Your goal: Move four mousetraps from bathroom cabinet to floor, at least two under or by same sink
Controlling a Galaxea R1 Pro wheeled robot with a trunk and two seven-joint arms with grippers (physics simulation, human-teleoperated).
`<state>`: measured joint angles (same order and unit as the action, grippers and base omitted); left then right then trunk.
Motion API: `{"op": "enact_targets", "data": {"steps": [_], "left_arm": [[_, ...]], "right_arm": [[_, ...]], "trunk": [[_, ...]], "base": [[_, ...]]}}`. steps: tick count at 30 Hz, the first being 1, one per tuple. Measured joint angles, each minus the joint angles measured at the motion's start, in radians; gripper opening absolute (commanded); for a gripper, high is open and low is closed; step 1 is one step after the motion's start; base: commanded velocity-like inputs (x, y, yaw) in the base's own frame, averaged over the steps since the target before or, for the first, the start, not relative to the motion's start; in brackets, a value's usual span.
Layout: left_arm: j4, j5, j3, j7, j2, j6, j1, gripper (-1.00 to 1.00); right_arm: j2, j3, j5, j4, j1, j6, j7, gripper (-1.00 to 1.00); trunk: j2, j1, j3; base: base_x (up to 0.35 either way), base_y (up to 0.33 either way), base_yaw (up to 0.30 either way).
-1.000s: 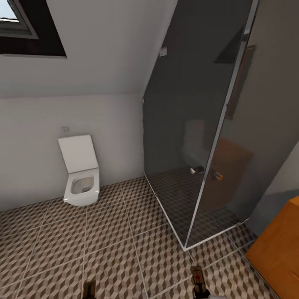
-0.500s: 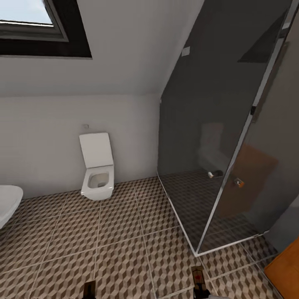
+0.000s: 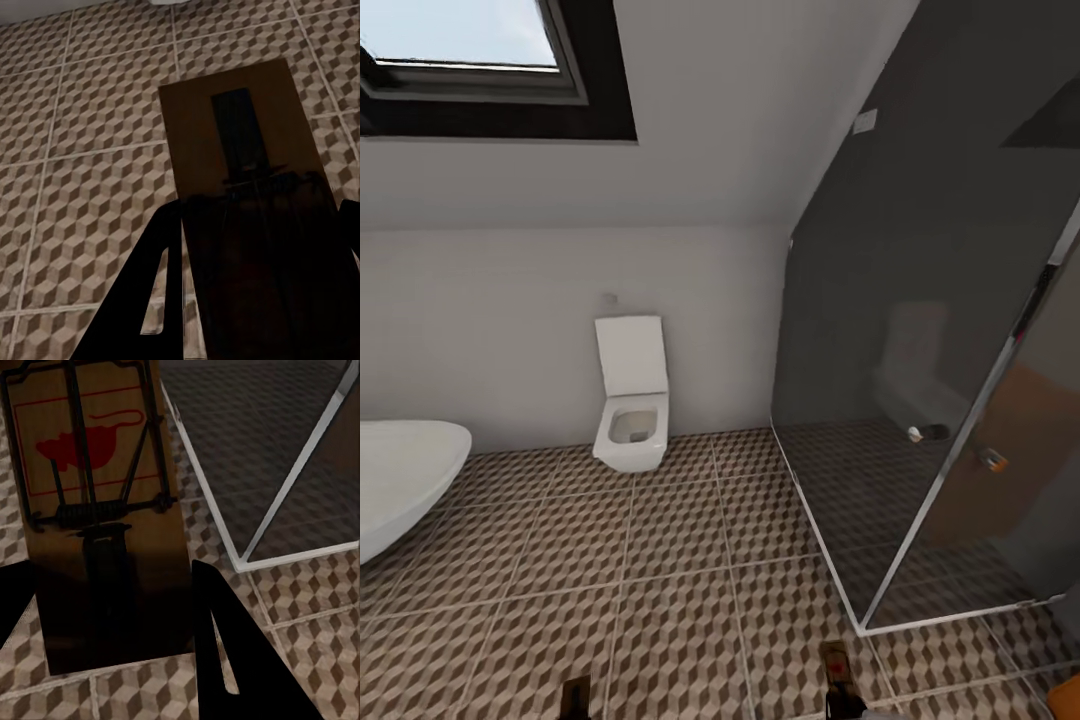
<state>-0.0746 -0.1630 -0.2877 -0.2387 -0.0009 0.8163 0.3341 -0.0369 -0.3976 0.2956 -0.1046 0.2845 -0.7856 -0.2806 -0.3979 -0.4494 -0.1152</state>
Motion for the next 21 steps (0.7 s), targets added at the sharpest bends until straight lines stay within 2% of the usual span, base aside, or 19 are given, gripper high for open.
{"op": "enact_targets", "data": {"steps": [17, 21], "left_arm": [[0.0, 0.0, 0.0, 0.0, 0.0, 0.0, 0.0, -1.0], [0.0, 0.0, 0.0, 0.0, 0.0, 0.0, 0.0, -1.0]], "right_arm": [[0.0, 0.0, 0.0, 0.0, 0.0, 0.0, 0.0, -1.0], [0.0, 0.0, 0.0, 0.0, 0.0, 0.0, 0.0, -1.0]], "trunk": [[0.0, 0.0, 0.0], [0.0, 0.0, 0.0]], "base": [[0.0, 0.0, 0.253], [0.004, 0.0, 0.076]]}}
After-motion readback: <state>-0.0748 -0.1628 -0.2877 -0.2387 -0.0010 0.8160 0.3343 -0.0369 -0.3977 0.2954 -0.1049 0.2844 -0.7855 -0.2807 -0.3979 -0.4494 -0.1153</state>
